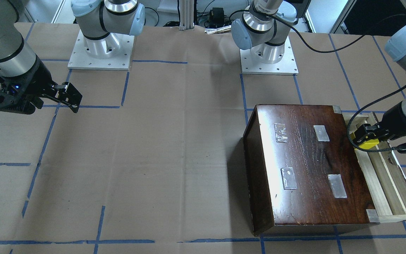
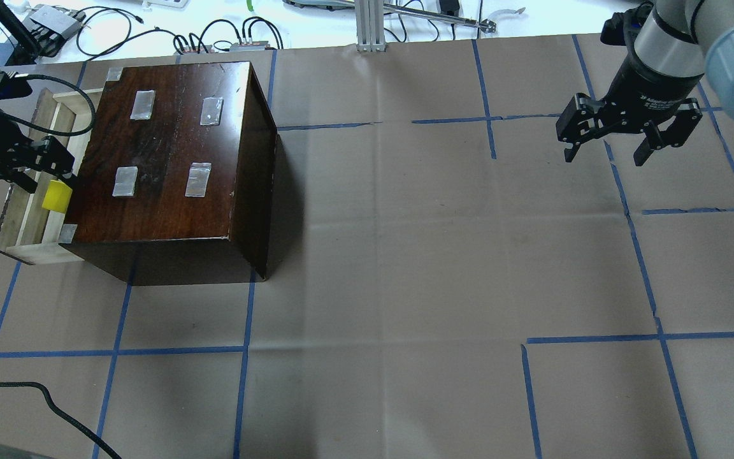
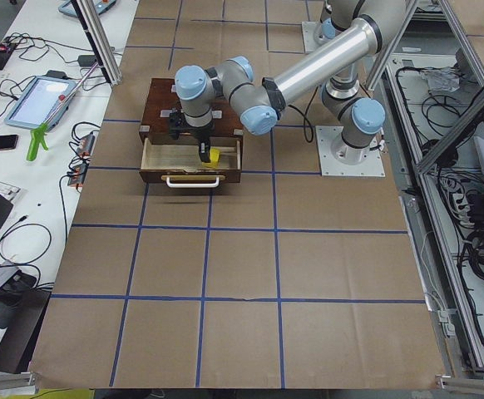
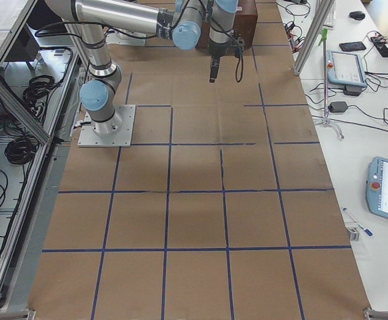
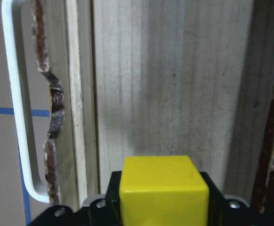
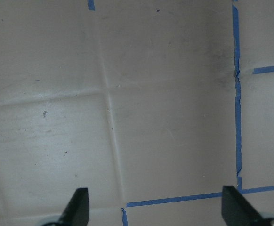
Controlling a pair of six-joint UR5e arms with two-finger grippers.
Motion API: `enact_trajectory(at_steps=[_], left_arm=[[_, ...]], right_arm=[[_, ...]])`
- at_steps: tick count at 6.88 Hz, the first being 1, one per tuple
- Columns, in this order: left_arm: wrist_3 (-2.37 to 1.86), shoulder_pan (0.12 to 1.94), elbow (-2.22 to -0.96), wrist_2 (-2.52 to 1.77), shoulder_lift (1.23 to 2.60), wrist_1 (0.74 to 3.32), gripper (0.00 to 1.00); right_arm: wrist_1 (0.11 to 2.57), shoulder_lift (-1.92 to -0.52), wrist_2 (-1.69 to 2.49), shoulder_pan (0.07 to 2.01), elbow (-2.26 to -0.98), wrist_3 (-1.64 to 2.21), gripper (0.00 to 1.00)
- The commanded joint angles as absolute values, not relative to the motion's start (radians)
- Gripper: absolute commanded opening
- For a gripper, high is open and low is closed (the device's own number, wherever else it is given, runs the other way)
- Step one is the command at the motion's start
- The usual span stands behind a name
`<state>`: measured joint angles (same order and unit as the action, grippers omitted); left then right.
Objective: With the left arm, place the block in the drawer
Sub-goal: 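Lower the cube into the drawer and open the left gripper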
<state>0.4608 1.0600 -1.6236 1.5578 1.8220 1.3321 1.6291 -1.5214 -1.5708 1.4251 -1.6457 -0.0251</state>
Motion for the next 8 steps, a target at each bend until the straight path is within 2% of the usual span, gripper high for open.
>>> enact_trajectory(at_steps=[1, 5, 8], left_arm=[[0.459, 1.060, -1.599, 1.562, 1.809, 1.333, 0.98], [0.381, 1.080, -1.583, 1.563, 1.703, 1.405, 0.99], [0.130, 1.256, -1.583, 1.562, 1.623, 1.453, 0.99]], right_arm=[[1.629, -1.522, -1.571, 1.425, -1.646, -0.026, 1.00], [1.629, -1.522, -1.571, 1.425, -1.646, -0.025, 1.00], [1.629, -1.520, -1.571, 1.425, -1.646, -0.025, 1.00]])
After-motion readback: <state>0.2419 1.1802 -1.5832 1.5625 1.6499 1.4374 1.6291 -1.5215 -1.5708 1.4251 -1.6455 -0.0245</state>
